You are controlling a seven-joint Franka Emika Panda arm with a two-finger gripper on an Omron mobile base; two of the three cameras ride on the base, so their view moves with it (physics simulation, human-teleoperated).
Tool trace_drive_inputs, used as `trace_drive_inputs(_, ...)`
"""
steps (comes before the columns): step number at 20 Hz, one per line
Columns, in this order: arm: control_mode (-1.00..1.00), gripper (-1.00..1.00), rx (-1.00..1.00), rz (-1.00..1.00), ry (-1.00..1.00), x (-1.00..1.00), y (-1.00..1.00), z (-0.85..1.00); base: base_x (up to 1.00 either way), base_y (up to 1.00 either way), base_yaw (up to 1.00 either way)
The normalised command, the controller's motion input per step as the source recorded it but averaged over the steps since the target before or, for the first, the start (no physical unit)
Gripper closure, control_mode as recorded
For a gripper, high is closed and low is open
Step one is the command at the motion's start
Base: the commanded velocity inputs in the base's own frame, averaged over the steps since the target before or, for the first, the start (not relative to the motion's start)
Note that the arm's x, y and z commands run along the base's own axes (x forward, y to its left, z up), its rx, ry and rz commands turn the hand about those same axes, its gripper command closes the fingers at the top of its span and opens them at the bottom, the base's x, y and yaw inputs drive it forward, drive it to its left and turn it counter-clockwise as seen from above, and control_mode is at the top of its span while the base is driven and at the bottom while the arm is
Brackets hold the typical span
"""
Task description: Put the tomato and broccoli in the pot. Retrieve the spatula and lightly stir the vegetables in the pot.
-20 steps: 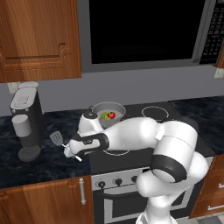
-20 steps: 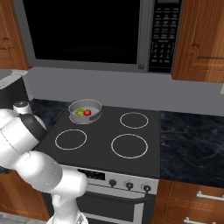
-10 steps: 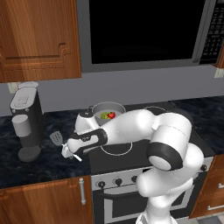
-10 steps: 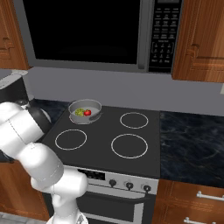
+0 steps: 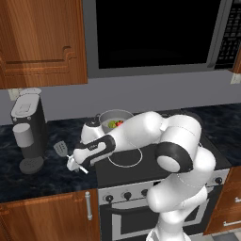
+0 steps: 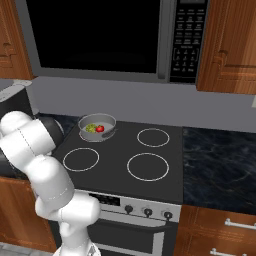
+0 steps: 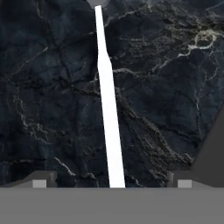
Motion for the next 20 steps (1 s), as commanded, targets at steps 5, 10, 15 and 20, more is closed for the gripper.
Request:
trace_drive_inputs(5,-1.0,-1.0,0.0,0.03,0.03,0.0,0.0,-0.09,0.0,0.0,0.0)
trace_drive_inputs(10,-1.0,-1.0,0.0,0.04,0.02,0.0,0.0,-0.21,0.0,0.0,0.0)
trace_drive_inputs(15,-1.0,-1.0,0.0,0.04,0.0,0.0,0.0,-0.23,0.0,0.0,0.0)
trace_drive_inputs(20,-1.0,-1.0,0.0,0.02,-0.09,-0.08,0.0,-0.27,0.0,0.0,0.0)
